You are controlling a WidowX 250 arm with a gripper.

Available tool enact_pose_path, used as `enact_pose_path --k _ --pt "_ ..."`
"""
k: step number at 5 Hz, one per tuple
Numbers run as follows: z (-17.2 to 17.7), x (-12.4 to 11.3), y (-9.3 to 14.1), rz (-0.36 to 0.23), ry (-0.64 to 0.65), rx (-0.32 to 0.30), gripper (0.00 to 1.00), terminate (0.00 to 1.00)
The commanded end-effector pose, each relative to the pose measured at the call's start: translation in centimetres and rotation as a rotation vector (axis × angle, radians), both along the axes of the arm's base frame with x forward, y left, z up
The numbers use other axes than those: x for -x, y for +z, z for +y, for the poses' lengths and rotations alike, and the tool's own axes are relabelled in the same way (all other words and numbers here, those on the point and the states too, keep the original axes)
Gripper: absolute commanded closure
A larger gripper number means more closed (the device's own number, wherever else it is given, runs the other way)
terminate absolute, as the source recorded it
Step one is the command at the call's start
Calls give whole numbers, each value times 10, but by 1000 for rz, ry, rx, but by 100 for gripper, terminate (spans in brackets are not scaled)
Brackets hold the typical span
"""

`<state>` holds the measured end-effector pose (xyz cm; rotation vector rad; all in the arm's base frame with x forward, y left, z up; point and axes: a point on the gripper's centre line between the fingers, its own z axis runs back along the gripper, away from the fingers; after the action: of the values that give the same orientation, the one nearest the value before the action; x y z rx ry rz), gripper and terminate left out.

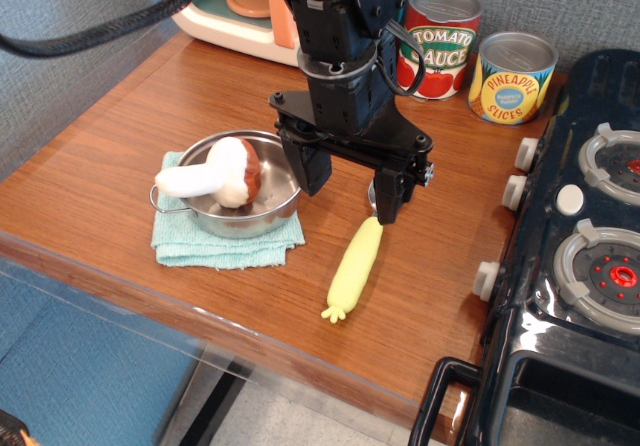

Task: Place the mushroom next to the leftmost corner of the cloth.

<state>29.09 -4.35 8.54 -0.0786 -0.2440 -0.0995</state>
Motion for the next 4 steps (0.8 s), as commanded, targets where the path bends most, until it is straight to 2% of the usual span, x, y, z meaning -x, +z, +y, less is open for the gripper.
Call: enact_pose_path --k 1,3,4 --pt "0 0 0 0 0 0 0 0" --pt "81 -6 18 0 122 -26 0 0" --pt "103 -12 17 45 122 -84 0 0"
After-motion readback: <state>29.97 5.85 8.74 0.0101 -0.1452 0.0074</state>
